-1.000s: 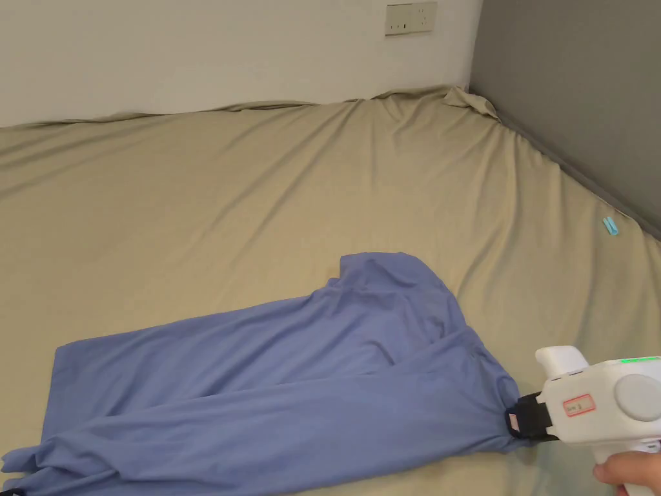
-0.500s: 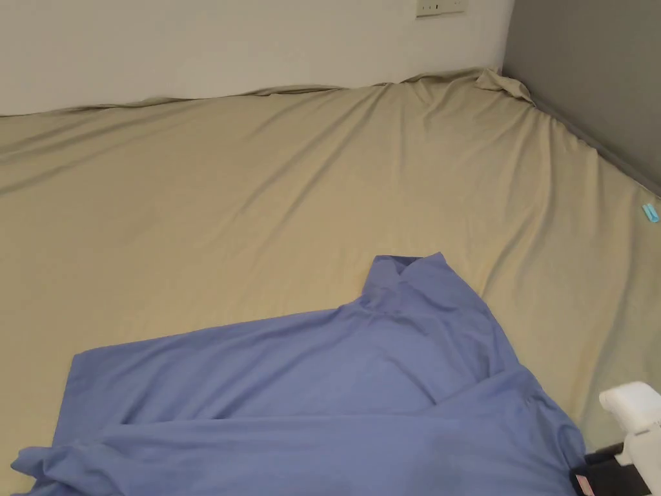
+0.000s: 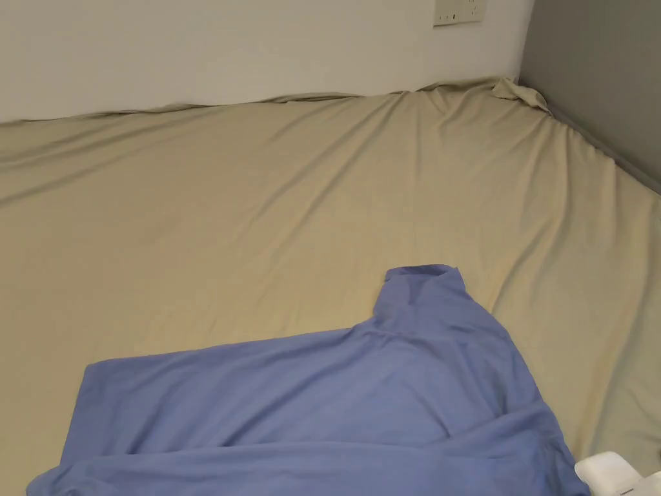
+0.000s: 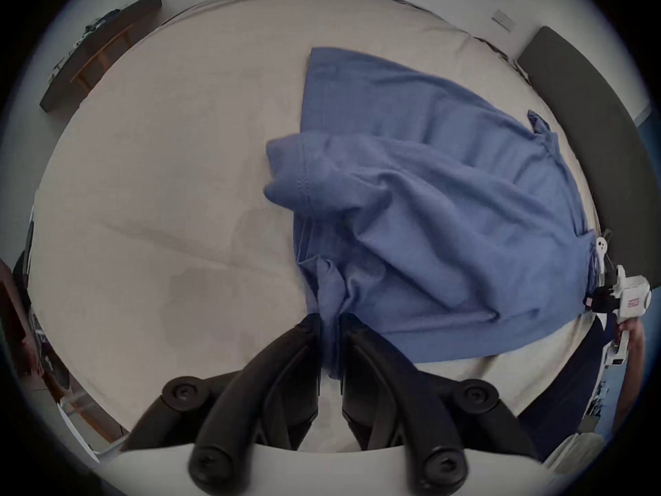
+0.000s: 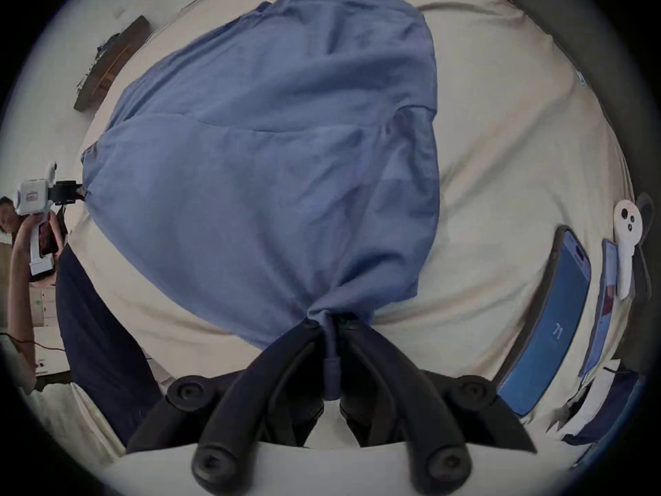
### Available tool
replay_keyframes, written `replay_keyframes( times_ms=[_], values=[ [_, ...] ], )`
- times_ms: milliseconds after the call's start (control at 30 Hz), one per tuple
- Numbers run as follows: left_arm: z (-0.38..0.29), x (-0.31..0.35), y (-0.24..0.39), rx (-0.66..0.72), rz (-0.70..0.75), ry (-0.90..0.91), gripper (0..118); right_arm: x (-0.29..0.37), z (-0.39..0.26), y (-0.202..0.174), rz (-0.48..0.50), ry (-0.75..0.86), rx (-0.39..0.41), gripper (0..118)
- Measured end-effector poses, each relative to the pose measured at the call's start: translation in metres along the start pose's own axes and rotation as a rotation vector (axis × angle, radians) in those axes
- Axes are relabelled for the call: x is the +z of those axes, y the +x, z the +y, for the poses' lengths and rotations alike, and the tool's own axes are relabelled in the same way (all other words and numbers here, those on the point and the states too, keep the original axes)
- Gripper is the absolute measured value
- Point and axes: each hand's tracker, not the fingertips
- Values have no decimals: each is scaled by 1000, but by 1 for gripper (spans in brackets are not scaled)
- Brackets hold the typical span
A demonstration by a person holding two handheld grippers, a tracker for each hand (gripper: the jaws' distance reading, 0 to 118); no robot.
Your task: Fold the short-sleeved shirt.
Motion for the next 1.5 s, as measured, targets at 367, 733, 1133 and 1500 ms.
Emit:
replay_keyframes(
  times_ms=[367, 733, 1133, 1500],
  values=[
    [0, 97, 9, 148, -170, 359, 118, 110, -1, 16, 215, 513, -132, 117],
    [5, 86, 75, 136, -264, 393, 2, 139, 25, -90, 30, 812, -106, 3],
    [168, -7, 38, 28, 33, 317, 8, 107, 21, -76, 44, 743, -133, 3],
    [227, -101, 23, 68, 183, 100, 117, 93, 16, -64, 31, 664, -183, 3]
  ],
)
